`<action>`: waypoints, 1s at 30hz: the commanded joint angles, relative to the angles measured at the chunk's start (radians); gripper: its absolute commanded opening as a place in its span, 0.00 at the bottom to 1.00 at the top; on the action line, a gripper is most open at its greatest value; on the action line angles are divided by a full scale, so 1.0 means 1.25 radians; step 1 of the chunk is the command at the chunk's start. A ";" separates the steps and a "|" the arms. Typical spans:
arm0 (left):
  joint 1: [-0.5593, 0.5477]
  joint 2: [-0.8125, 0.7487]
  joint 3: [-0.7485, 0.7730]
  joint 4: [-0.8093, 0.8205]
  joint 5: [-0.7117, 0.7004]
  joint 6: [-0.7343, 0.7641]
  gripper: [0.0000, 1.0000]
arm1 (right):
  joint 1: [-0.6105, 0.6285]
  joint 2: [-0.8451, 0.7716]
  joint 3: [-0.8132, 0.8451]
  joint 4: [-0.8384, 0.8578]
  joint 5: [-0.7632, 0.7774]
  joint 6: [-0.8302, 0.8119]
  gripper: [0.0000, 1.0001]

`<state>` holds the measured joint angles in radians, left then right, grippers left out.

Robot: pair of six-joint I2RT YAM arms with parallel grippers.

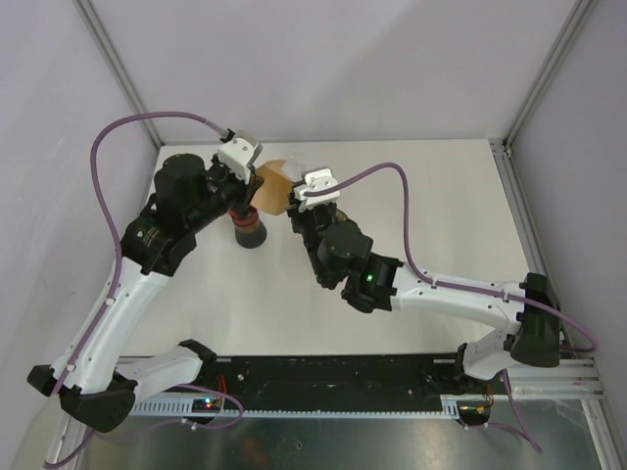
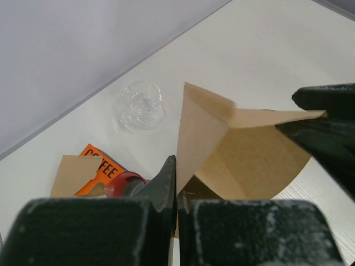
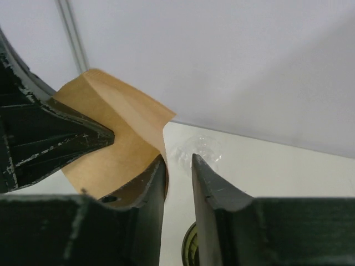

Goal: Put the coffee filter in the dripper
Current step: Place the coffee filter in the coffee dripper.

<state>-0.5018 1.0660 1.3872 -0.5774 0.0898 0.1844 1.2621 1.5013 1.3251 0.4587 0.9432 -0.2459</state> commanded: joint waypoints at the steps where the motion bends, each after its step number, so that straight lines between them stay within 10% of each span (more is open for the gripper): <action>1: -0.004 -0.015 0.008 0.022 0.023 -0.021 0.00 | -0.012 -0.017 0.000 0.025 -0.108 -0.014 0.34; 15: -0.014 -0.004 0.034 0.006 0.046 -0.037 0.00 | -0.069 0.052 0.056 -0.034 -0.184 0.026 0.46; 23: -0.015 -0.012 0.019 0.002 -0.017 0.009 0.00 | -0.075 0.044 0.083 -0.107 -0.064 0.059 0.04; 30: -0.014 -0.019 0.005 0.000 -0.056 0.037 0.00 | -0.104 -0.009 0.063 -0.185 -0.012 0.123 0.00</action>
<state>-0.5205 1.0660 1.3880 -0.5884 0.0879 0.1856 1.1633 1.5654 1.3865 0.2886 0.8165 -0.1413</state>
